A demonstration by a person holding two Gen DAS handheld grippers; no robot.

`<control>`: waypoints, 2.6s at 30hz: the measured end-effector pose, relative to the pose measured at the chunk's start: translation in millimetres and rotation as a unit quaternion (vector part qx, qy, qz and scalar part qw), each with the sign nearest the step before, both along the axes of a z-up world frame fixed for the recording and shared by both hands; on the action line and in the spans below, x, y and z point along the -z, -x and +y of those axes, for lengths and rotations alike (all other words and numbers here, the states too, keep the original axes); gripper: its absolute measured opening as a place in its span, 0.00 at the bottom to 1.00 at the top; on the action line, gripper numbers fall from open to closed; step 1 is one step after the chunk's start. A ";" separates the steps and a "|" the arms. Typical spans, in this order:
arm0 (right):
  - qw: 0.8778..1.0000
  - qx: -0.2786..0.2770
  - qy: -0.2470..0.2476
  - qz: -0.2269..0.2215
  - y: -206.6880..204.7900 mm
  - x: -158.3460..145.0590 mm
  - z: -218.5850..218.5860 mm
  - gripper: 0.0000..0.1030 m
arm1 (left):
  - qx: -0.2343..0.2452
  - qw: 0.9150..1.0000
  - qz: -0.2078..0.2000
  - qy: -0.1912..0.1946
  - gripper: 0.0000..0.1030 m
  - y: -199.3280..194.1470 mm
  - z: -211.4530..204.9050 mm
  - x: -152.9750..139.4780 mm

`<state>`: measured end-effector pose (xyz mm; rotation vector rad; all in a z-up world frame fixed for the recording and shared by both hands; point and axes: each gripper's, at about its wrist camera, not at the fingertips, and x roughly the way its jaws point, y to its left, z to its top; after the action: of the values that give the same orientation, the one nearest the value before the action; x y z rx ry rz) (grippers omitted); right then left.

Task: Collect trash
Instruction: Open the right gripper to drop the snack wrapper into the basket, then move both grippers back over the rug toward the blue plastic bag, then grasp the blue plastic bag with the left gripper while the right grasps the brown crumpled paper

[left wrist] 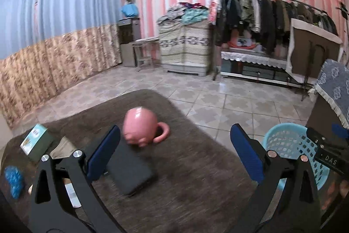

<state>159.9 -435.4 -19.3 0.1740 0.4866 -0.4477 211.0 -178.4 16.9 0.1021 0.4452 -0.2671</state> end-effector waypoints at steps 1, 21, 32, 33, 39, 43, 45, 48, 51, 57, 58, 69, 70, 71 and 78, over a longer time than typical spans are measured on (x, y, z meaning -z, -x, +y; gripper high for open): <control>1.000 -0.011 0.001 -0.003 -2.7 -0.7 9.2 0.93 | -0.007 1.000 0.002 0.001 0.95 1.9 11.9 0.0; 0.987 -0.158 0.001 0.004 -30.5 0.4 145.0 0.93 | -0.143 0.989 0.021 -0.010 0.95 35.9 203.6 19.2; 0.975 -0.223 -0.017 0.013 -46.1 19.0 190.5 0.96 | -0.204 0.978 0.049 -0.017 0.95 45.1 266.9 50.9; 0.974 -0.226 -0.016 0.015 -47.3 20.9 193.8 0.96 | -0.207 0.977 0.052 -0.017 0.95 46.0 271.7 53.9; 0.968 -0.246 -0.018 0.032 -58.1 32.3 211.1 0.96 | -0.226 0.971 0.079 -0.023 0.95 41.6 295.6 77.9; 0.967 -0.251 -0.007 0.049 -62.4 40.3 218.5 0.96 | -0.237 0.967 0.096 -0.023 0.95 42.2 311.6 93.0; 0.966 -0.254 -0.012 0.053 -64.4 42.4 220.9 0.96 | -0.246 0.963 0.103 -0.028 0.95 41.1 320.1 97.7; 0.965 -0.257 -0.008 0.058 -67.4 44.2 224.1 0.96 | -0.257 0.959 0.112 -0.026 0.95 38.9 335.7 100.8; 0.963 -0.260 -0.001 0.066 -70.1 47.5 228.4 0.96 | -0.277 0.954 0.119 -0.005 0.95 35.2 354.3 100.2; 0.962 -0.263 0.010 0.071 -72.4 51.4 233.6 0.96 | -0.310 0.944 0.108 0.005 0.94 17.7 383.6 100.1; 0.962 -0.264 0.011 0.072 -73.3 52.7 234.7 0.96 | -0.310 0.944 0.111 0.004 0.94 13.4 385.8 100.6; 0.954 -0.293 -0.005 0.062 -100.1 48.9 261.3 0.96 | -0.270 0.951 0.148 0.008 0.39 -36.5 395.3 118.0; 0.952 -0.301 -0.005 0.059 -103.1 47.3 267.9 0.96 | -0.270 0.952 0.145 0.011 0.38 -36.7 395.2 117.1; 0.950 -0.307 -0.003 0.057 -105.6 46.9 273.6 0.96 | -0.271 0.952 0.140 0.015 0.37 -37.7 396.9 115.9; 0.937 -0.336 0.033 0.085 -142.6 55.4 329.3 0.96 | -0.290 0.947 0.128 0.050 0.37 -38.4 411.9 117.7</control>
<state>302.5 -106.1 -74.8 -0.1029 0.6633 0.1953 249.4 233.4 -100.8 -0.1664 0.6965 0.2814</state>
